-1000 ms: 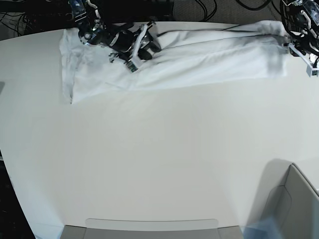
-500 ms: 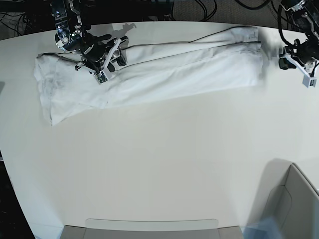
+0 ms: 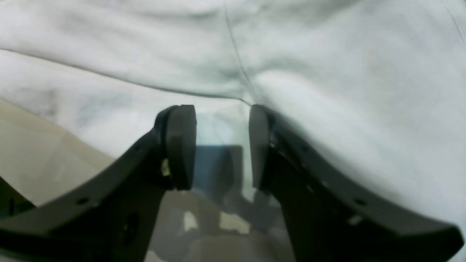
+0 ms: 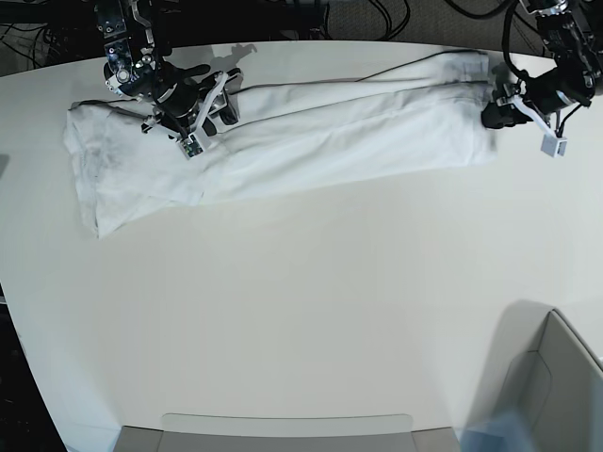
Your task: Fold the T-shirt properly
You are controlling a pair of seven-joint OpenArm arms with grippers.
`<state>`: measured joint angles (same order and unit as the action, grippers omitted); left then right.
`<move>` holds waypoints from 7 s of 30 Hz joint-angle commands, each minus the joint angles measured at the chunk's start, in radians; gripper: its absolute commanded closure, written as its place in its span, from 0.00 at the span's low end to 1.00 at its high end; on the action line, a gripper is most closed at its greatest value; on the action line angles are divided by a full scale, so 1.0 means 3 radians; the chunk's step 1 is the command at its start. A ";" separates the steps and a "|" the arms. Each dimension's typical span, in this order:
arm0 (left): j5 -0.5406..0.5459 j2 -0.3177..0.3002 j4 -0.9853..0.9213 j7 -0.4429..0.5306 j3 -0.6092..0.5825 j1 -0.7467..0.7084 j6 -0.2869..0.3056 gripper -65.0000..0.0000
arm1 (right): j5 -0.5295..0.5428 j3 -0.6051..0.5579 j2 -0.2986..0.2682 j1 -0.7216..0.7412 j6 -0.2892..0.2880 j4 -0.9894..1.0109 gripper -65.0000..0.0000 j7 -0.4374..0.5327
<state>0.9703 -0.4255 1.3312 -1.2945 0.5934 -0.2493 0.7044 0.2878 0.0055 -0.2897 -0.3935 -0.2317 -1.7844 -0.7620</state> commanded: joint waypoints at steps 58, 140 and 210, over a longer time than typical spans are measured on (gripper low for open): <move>-0.1038 0.0127 0.1795 -0.0081 -0.0114 0.0133 -0.0021 1.00 | -0.0021 0.0439 0.0498 -0.0041 0.0018 -0.0939 0.62 -0.0030; -0.1938 0.1902 0.2301 0.0011 -0.0784 0.0711 -0.0021 0.89 | 0.0312 0.0756 0.0518 -0.0118 0.0018 -0.0939 0.62 0.0210; -0.2153 0.1452 0.1202 0.0298 -0.0743 0.0409 -0.0021 1.00 | 0.1345 0.0889 0.0462 0.0532 -0.0591 0.0841 0.79 -0.0071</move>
<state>0.3367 0.0032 1.6787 -1.1599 0.3782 -0.1177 0.6922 0.6891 0.2680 -0.1421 -0.2466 -0.4007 -1.5135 -0.7887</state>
